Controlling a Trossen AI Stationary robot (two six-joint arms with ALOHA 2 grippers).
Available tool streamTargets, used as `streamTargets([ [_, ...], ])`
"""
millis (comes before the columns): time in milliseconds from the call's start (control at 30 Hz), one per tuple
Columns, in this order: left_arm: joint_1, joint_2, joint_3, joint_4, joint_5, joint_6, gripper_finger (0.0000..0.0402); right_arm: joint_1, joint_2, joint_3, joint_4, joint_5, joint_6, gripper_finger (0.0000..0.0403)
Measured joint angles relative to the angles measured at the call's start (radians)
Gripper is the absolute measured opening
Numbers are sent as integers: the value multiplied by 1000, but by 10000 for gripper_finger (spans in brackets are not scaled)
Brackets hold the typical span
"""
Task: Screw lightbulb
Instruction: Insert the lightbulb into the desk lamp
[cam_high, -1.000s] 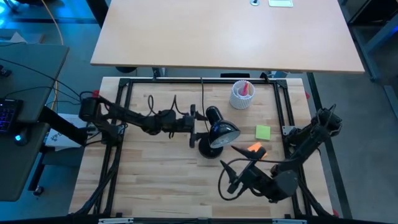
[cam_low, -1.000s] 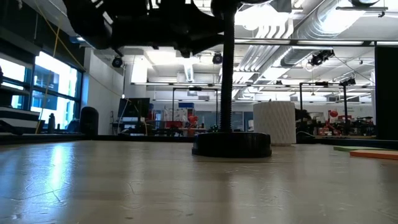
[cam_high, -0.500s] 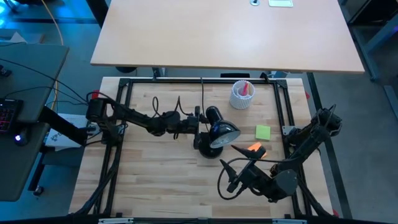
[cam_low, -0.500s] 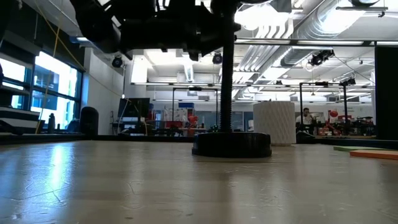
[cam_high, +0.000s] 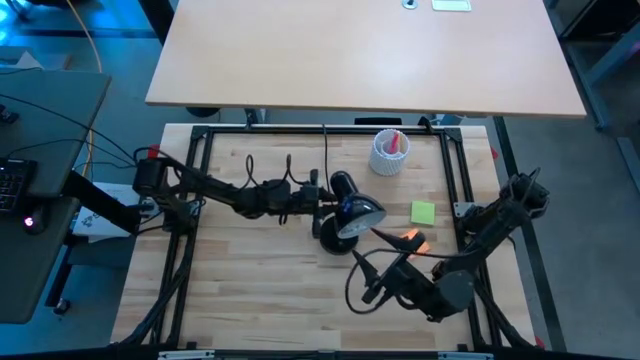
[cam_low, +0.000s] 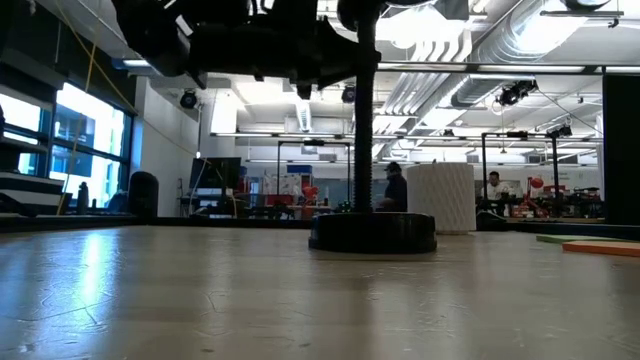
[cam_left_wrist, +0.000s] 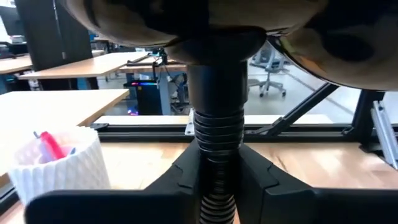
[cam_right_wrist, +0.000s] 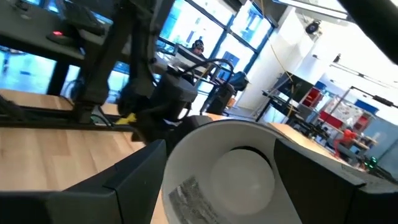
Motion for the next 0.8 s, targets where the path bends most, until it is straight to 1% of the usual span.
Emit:
streamTargets([
  [100,-13,-30,0,-55,-36,8,44,-12,0,0,-41,0,-1,298],
  [200,-31,-82,-1,-157,-111,27,45,11,0,0,-155,0,-160,298],
  [333,-53,-135,-2,-266,-239,23,54,24,0,0,-408,-104,-256,298],
  [367,-56,-141,-2,-277,-256,17,55,18,0,0,-474,-141,-258,298],
  [433,-72,-143,-2,-282,-286,11,54,-2,3,0,-584,-189,-202,298],
  [500,-84,-143,-2,-282,-307,10,52,-25,5,-1,-652,-173,-165,298],
  [567,-98,-143,-2,-292,-333,10,52,-45,5,-1,-660,-147,-190,298],
  [667,-117,-143,-2,-310,-380,10,52,-75,5,-1,-606,-119,-271,298],
  [800,-119,-143,-2,-311,-389,18,52,-116,4,-1,-539,-116,-340,298],
])
